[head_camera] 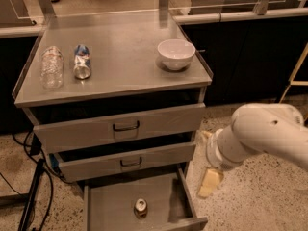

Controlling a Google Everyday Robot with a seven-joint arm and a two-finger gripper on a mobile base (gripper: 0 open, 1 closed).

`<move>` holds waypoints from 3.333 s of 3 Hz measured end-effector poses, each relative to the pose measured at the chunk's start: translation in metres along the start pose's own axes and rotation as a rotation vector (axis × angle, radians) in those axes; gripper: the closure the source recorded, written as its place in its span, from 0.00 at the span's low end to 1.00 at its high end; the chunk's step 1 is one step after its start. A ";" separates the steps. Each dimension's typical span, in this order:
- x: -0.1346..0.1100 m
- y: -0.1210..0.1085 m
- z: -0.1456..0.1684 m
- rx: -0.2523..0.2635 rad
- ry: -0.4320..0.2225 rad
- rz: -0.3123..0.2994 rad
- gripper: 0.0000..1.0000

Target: Pick orange can from bottom drawer and place on counter

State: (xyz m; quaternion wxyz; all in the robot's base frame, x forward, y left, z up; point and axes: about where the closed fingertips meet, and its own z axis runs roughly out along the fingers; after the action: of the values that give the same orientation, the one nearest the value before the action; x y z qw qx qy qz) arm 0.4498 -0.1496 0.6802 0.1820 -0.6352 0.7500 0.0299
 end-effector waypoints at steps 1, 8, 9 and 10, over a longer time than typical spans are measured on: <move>-0.001 0.025 0.058 -0.071 -0.036 -0.002 0.00; 0.044 0.059 0.286 -0.230 -0.254 0.181 0.00; 0.050 0.055 0.349 -0.263 -0.288 0.214 0.00; 0.038 0.035 0.410 -0.312 -0.333 0.205 0.00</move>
Offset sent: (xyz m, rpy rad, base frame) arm -0.0145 0.0637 -0.1521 0.1182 0.1456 0.0965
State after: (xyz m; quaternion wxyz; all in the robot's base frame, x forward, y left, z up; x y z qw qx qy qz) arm 0.5074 -0.0652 0.2798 0.1986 -0.5624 0.7566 0.2680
